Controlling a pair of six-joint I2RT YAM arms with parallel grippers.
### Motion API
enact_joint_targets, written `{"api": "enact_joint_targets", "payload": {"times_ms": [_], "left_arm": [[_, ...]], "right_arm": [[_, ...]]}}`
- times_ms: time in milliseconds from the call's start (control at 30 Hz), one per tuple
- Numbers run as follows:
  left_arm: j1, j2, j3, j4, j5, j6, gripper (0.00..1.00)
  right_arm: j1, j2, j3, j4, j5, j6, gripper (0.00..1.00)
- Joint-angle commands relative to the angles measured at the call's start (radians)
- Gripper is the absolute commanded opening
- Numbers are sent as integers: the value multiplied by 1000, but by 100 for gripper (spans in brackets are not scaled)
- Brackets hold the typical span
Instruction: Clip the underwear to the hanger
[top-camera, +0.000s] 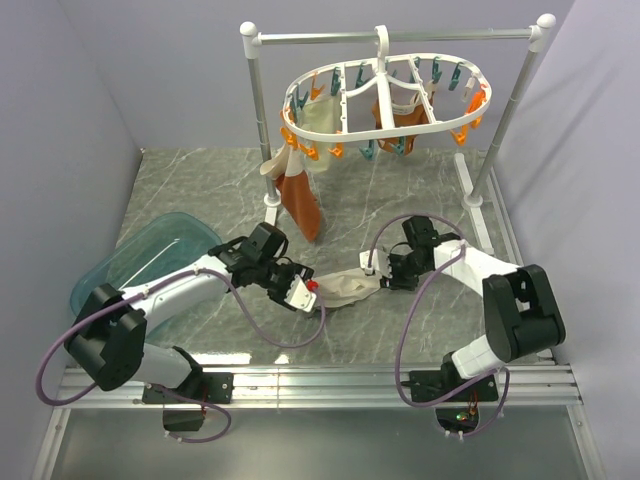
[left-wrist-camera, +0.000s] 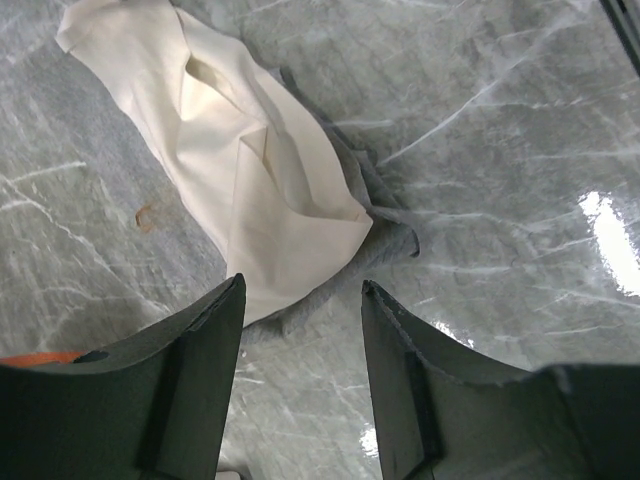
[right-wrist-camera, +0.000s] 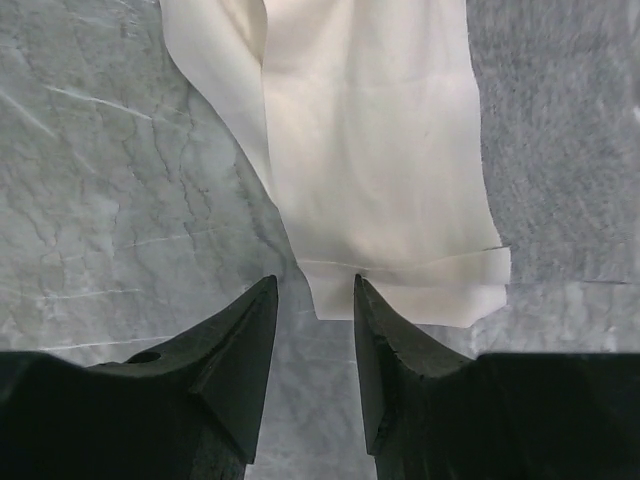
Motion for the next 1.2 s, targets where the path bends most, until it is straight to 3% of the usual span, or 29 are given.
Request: {"api": "enact_joint_targets", "payload": {"times_ms": [0,100,233,400,600,867,900,933,1000,1167], "left_arm": [[15,17,40,-7,24,13,56],[31,26,45,-14,29,27,56],[34,30,40,2,34,32,56],[34,40,41,-10,40,50,55],[32,38,52,-44,49,72,55],[32,43,58,-57,47,89,55],[34,47,63,-54,46,87,55],[32,49,66,-51,44,86,55],[32,55,80,-51,46,84,55],[34,63,84,-48,44,82,56]], "right_arm": [[32,10,30,-13,57,67,43],[43,35,44,-16,80,69,37],[52,44,41,27,102,90,15],[53,53,55,25,100,108,0],[21,-60,136,-63,-20,190,0],[17,-90,147,-151,-26,196,0],[20,-76,147,-157,-12,205,4],[30,-62,144,-157,13,245,23],[37,-36,124,-148,30,282,38],[44,-20,80,-47,97,411,43]]}}
